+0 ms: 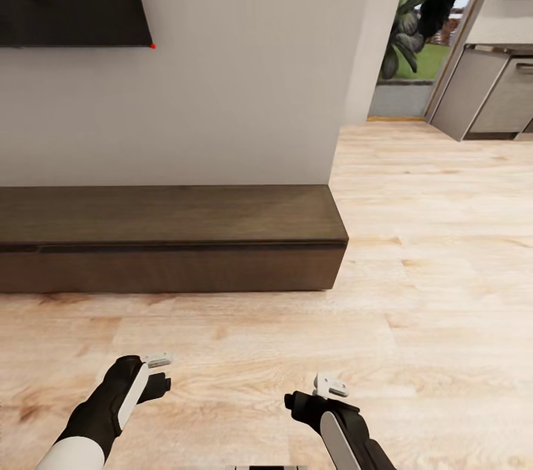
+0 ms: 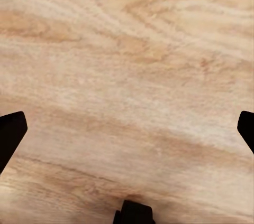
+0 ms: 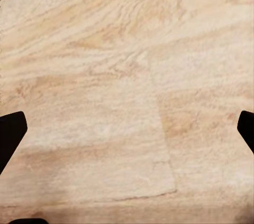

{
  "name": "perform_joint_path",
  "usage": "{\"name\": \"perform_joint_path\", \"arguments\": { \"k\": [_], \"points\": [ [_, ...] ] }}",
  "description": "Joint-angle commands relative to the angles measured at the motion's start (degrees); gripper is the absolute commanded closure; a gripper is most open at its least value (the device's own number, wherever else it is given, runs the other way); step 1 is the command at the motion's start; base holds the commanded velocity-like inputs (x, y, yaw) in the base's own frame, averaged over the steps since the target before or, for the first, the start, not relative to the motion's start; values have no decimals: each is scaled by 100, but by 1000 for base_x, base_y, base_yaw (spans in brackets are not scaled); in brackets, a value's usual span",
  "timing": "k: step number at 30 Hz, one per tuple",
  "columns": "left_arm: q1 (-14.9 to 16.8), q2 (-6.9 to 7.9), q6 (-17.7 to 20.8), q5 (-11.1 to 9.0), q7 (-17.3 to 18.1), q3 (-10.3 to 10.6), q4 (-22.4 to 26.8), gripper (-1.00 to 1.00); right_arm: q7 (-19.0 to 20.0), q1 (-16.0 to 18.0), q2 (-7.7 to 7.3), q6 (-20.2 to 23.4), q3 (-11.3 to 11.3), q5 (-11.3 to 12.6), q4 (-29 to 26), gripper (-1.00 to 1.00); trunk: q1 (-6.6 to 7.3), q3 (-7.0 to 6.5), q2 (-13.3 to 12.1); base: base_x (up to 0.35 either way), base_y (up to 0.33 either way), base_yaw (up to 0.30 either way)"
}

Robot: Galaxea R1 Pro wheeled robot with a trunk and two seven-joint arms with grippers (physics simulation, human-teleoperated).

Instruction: Place each of the two pumpkins and all three candles from the living room inside a cabinet in the living room (use any cabinet), then make sure every cabinet is closed, and position the cauldron so it is next to a table in the living room.

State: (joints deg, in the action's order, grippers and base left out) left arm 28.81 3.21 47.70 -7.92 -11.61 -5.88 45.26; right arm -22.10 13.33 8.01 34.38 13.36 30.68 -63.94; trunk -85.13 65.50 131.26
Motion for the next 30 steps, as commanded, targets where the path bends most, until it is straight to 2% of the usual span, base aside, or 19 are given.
{"name": "perform_joint_path", "arguments": {
  "k": [1, 30],
  "points": [
    [1, 1, 20, -61, -43, -1, 6, -100, -58, 3, -2, 1, 9, 60, -6, -100, 24, -4, -40, 0, 0, 0],
    [1, 1, 20, -55, -43, -1, 1, -100, -40, 3, -2, -35, 18, 58, -5, -100, 661, -274, -1203, 0, 0, 0]
  ]
}}
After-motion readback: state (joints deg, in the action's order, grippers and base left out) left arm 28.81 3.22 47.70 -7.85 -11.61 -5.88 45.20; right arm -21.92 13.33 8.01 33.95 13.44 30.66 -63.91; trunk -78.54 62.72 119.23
